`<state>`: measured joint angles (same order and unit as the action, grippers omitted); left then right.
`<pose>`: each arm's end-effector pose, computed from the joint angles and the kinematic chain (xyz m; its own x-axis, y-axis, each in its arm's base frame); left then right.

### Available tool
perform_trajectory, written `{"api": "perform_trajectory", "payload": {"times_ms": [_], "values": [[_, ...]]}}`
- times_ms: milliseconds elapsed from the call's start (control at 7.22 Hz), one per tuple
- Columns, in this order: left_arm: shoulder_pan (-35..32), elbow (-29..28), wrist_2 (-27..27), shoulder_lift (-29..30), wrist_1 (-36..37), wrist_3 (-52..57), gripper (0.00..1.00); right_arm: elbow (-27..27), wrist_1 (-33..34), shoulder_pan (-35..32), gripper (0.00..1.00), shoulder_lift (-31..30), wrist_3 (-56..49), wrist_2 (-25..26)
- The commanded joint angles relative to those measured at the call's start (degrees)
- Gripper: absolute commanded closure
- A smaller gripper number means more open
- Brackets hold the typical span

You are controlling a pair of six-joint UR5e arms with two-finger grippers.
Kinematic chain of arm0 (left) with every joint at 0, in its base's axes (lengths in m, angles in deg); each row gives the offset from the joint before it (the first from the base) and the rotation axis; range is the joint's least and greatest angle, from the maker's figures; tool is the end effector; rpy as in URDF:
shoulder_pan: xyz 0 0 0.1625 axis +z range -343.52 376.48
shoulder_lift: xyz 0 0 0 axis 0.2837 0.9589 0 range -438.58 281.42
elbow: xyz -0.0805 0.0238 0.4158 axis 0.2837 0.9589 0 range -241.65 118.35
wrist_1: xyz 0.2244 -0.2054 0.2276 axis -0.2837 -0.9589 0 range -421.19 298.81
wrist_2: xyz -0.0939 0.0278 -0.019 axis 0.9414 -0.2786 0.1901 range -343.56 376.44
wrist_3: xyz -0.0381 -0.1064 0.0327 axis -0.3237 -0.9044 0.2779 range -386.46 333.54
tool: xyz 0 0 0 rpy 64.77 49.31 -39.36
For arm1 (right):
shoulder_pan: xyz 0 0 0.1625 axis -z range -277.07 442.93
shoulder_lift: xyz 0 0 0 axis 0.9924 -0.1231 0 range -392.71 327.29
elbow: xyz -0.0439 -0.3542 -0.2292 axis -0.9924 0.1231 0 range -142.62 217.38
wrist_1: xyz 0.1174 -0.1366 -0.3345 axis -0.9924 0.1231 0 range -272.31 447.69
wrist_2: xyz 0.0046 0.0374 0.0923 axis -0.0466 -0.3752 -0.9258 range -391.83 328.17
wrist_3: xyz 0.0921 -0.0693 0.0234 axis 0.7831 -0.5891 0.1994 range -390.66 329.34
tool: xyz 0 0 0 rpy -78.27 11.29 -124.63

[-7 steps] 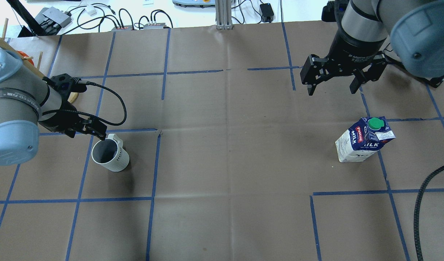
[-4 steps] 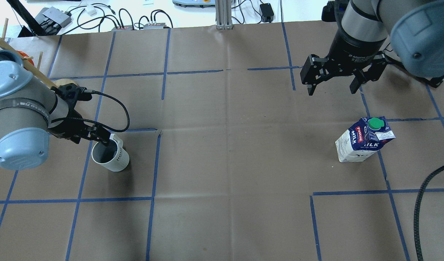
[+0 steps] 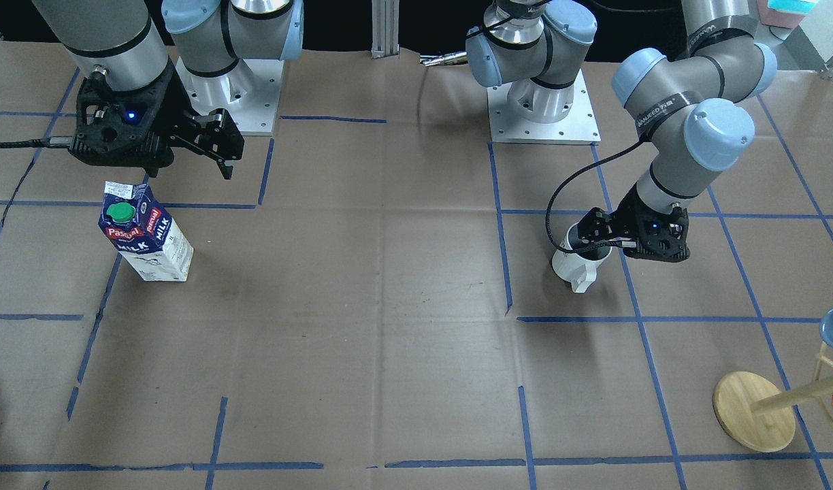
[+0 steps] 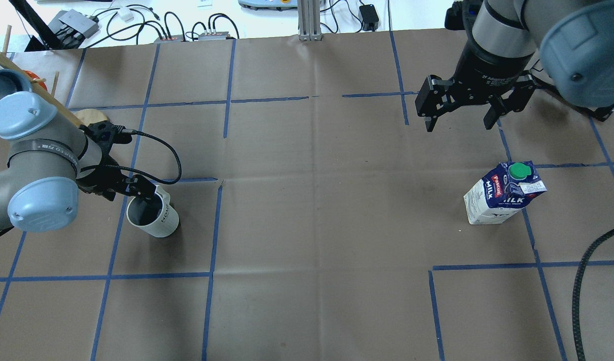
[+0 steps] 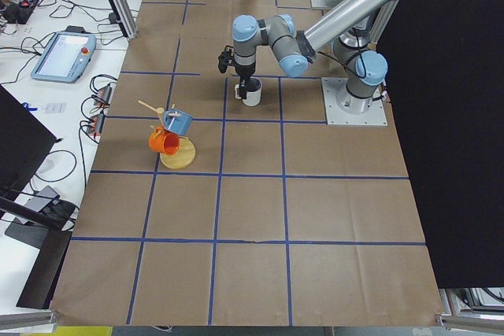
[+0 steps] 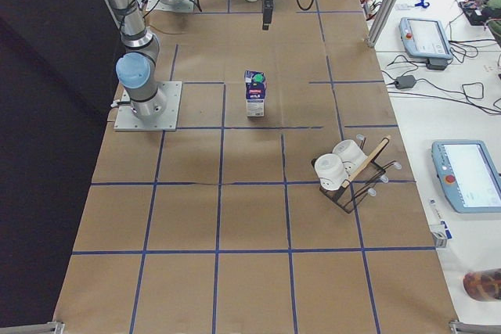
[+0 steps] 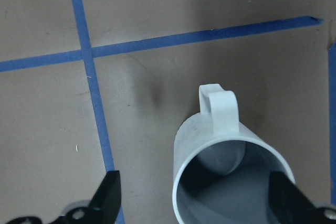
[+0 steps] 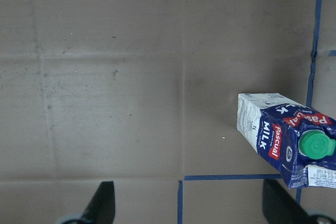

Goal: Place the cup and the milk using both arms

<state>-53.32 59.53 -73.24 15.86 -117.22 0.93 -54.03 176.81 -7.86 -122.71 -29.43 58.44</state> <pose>0.0188 -0.4389 0.2578 -0.9920 0.1248 0.0181 0.1252 0.9919 0.0230 0.1390 -0.4486 0.4564 -1.0000 0.0075 0.0056 0.0077 0.9992 0.0399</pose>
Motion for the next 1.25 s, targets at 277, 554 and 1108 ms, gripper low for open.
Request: {"api": "perform_trajectory", "payload": {"times_ms": [277,554,1108], "values": [[3.00,2.49,-0.58,0.82,0.05,-0.58,0.48,0.09,0.18,0.00,0.00,0.00,0.00,-0.09],[2.91,2.75,-1.45,1.09,-0.57,-1.99,1.00,0.09,0.26,0.00,0.00,-0.09,0.09,-0.09],[2.65,2.14,-1.63,0.75,0.22,-4.97,1.00,0.00,0.18,0.00,0.00,-0.09,0.09,-0.09]]}}
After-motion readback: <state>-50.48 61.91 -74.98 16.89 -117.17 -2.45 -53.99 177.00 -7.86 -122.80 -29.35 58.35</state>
